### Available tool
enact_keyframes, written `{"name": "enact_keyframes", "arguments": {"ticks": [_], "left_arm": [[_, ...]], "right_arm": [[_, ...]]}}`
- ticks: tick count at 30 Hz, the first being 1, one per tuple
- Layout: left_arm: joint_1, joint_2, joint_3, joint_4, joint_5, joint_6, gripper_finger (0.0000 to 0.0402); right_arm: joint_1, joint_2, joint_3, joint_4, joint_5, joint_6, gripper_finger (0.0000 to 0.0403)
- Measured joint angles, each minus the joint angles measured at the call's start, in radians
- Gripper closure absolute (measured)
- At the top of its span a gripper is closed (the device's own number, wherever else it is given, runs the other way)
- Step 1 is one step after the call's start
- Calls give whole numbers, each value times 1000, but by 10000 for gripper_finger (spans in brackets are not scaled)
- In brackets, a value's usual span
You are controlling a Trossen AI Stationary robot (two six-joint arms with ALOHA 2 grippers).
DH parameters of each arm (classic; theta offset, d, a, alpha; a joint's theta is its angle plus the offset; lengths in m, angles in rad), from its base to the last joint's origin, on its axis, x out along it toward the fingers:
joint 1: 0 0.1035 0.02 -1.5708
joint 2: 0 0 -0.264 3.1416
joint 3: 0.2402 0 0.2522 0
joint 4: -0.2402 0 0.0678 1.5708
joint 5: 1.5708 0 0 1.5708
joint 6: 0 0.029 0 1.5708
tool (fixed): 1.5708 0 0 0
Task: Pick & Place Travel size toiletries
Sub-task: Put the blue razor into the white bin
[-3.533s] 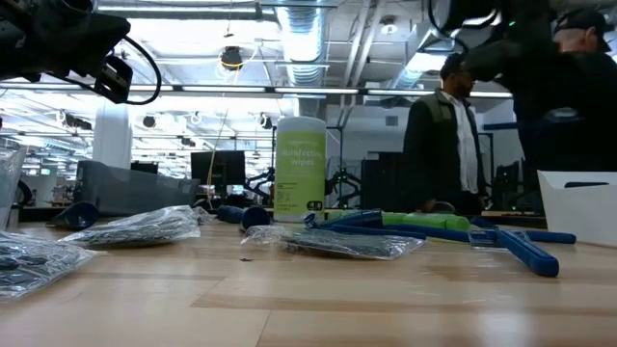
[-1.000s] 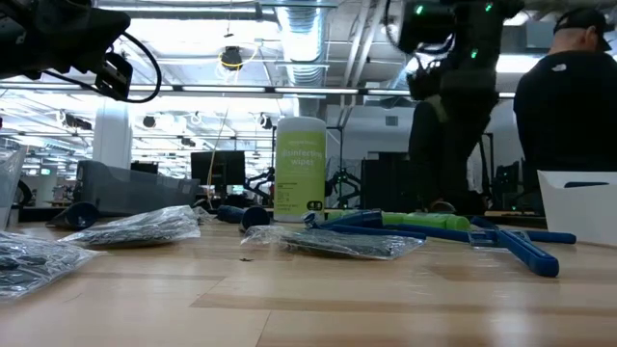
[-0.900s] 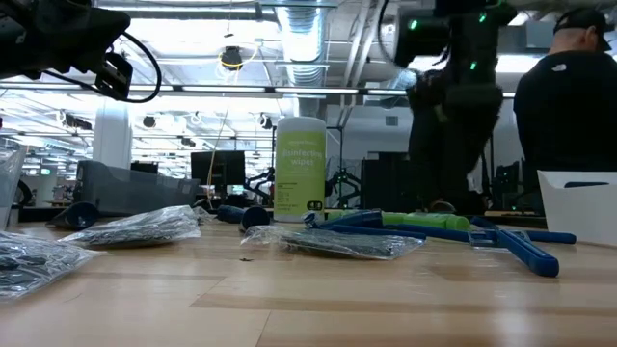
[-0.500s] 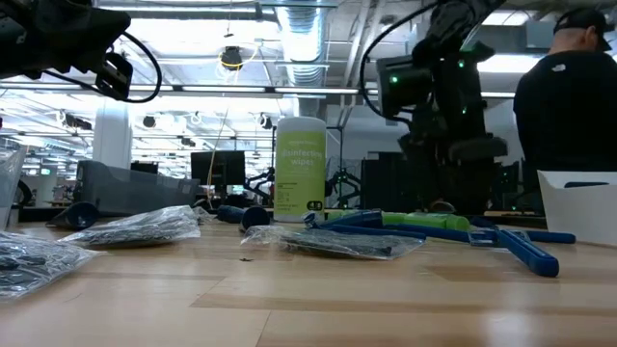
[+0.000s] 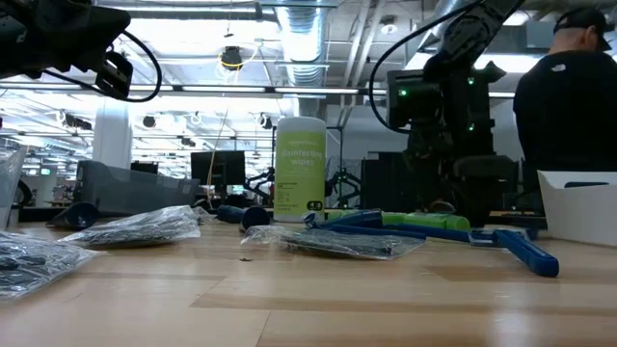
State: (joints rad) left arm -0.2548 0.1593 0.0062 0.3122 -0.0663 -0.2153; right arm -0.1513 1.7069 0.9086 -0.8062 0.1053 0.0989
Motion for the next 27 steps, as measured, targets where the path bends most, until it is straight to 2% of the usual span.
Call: {"name": "enact_keyframes", "arguments": {"ticks": [6, 11, 15, 19, 22, 27], "left_arm": [[0, 0, 0, 3, 0, 0, 399], [0, 0, 0, 4, 0, 0, 399], [0, 0, 0, 5, 0, 0, 399], [0, 0, 0, 5, 0, 0, 399], [0, 0, 0, 5, 0, 0, 399], [0, 0, 0, 4, 0, 0, 399]], "right_arm": [[-27, 1, 18, -41, -12, 39, 163], [-71, -15, 75, -151, -15, 190, 163], [-95, -21, 90, -211, -54, 251, 163], [-63, -20, 83, -199, -132, 147, 163], [2, -20, 83, -200, -134, 33, 163], [100, -29, 82, -154, -114, -28, 163]]}}
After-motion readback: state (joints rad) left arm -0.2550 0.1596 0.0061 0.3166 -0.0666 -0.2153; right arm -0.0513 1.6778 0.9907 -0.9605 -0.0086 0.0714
